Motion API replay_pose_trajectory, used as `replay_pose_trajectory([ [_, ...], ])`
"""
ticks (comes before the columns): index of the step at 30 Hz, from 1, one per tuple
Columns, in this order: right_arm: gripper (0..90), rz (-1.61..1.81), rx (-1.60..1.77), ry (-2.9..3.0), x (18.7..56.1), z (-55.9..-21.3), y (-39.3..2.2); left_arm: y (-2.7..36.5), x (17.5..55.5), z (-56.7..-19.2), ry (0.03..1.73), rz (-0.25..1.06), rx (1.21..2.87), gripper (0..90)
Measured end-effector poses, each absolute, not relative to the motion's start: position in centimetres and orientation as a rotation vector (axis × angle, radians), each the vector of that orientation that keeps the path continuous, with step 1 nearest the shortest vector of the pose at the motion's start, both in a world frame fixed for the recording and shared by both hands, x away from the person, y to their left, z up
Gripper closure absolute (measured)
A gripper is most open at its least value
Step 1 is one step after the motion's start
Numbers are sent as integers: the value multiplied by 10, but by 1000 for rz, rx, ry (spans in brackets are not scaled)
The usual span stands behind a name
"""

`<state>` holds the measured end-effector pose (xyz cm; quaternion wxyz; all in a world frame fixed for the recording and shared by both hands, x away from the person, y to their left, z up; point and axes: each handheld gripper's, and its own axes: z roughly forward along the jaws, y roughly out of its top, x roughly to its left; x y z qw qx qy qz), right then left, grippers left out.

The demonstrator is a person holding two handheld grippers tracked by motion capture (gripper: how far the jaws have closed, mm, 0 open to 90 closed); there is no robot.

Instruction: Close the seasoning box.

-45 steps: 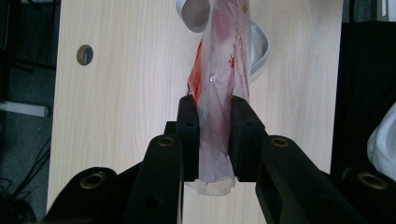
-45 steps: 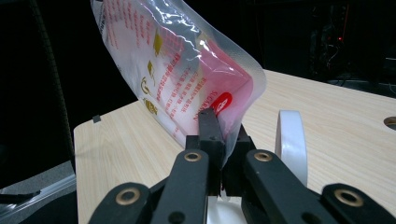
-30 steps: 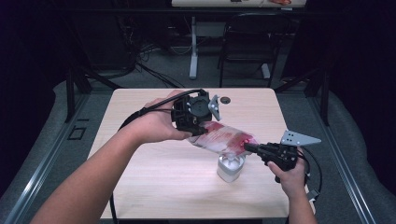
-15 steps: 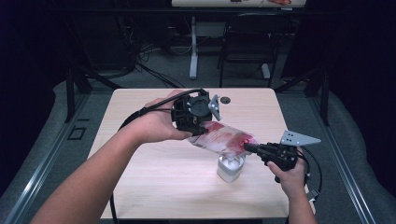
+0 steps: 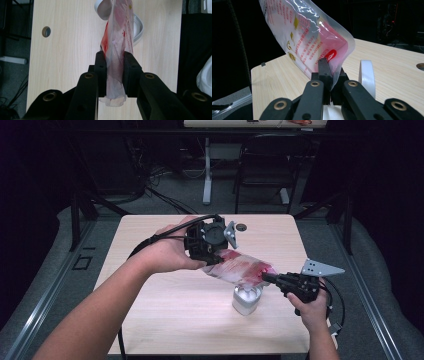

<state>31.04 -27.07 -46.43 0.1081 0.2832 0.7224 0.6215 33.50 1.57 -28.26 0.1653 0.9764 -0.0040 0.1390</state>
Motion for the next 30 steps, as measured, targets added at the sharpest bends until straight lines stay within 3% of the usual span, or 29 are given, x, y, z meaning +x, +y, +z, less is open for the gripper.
replay_pose_trajectory([
  [30, 893, 1822, 837, 2114, 313, -464, -267, 17, 335, -281, -18, 405, 2776, 768],
])
